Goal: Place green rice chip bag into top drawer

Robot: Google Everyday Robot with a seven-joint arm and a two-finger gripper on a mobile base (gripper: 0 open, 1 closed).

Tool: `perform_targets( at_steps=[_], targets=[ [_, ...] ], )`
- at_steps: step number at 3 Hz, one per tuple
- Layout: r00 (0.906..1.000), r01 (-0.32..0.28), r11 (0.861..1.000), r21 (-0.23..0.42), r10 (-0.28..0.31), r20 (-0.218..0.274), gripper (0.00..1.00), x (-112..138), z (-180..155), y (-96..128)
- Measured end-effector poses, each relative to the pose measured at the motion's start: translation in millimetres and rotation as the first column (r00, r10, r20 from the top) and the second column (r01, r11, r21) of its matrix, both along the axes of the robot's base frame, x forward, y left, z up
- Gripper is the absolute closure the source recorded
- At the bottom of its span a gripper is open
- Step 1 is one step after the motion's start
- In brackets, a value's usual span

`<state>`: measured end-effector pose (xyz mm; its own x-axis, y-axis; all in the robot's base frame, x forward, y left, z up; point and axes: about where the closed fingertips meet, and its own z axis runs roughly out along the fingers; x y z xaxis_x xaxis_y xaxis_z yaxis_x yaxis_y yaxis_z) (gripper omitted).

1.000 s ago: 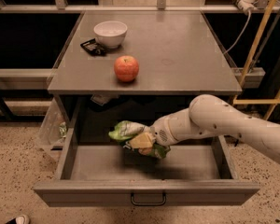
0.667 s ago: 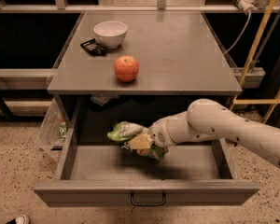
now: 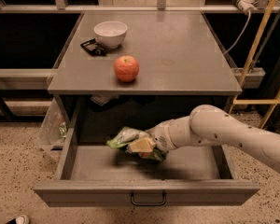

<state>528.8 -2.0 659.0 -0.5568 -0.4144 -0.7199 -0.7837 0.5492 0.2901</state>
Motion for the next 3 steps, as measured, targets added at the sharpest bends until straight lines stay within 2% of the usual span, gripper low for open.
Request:
perform_targets(
  at_steps=[1,2,3],
  targets=[
    [0.9989,-0.003,1.0,-0.016,0.004,0.047,0.0,-0.7,10.0,-6.6],
    [0.9954,-0.01,0.999,-0.032,0.013,0.095,0.0,-1.0,25.0,-13.9],
    [0.9906,-0.034,0.999,-0.019,0.036,0.132,0.0,2.5,45.6,-32.0]
  ],
)
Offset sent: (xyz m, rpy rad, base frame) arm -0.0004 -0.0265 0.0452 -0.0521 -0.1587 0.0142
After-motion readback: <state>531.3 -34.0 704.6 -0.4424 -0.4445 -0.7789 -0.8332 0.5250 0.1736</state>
